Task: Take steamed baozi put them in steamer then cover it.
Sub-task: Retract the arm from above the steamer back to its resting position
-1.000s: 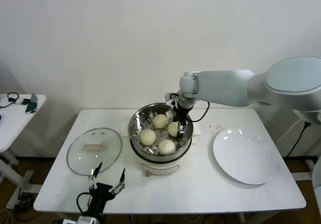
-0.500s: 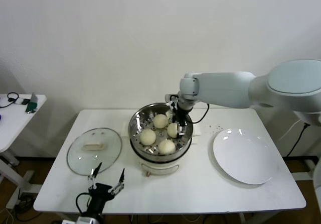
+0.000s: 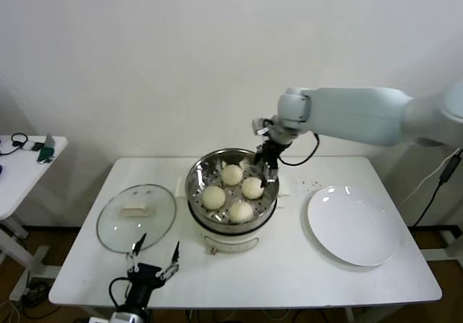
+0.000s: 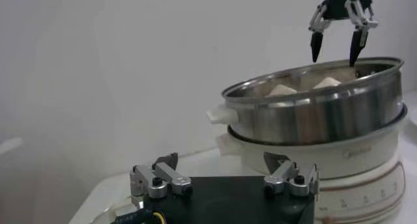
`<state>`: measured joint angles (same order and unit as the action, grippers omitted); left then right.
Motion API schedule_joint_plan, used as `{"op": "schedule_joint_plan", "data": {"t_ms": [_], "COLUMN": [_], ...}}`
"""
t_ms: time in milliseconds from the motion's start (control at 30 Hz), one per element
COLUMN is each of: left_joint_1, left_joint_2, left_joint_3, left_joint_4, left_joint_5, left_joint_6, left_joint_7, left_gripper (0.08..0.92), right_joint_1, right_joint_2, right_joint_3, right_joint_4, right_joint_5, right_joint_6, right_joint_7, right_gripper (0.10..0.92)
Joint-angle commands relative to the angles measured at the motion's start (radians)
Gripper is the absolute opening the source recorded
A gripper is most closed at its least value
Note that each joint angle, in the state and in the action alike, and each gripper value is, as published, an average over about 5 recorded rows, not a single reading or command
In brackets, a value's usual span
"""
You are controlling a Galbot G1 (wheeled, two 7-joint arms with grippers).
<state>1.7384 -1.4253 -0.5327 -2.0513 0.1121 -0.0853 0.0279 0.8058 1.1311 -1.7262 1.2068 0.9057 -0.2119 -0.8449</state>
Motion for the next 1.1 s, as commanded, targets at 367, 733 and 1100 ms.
{"op": "schedule_joint_plan", "data": {"t_ms": [367, 733, 1100], "left_joint_1": [0.003, 0.007, 0.006], "left_joint_2": [-0.031, -0.04, -0.027], "left_joint_3": [0.039, 0.058, 0.016], "left_joint_4": [-0.02, -0.02, -0.042], "left_joint_5": [0.076, 0.127, 0.198], "left_joint_6": [-0.021, -0.018, 0.002], "left_joint_7": [-0.025, -0.042, -0.043], "left_gripper": [0.823, 0.823, 0.823], "right_joint_1": [-0.743, -1.342, -1.871], "right_joint_2": [-0.545, -0.561, -0.395], "right_joint_3": [0.961, 1.571, 2.096], "right_joint_4": [0.325, 0.446, 0.558], "right_joint_5": [-0.132, -0.244, -0.329], "right_joint_6": [0.321, 0.358, 0.328], "right_joint_7": [0.659, 0.799, 0.832], "right_gripper": [0.823, 0.823, 0.823]}}
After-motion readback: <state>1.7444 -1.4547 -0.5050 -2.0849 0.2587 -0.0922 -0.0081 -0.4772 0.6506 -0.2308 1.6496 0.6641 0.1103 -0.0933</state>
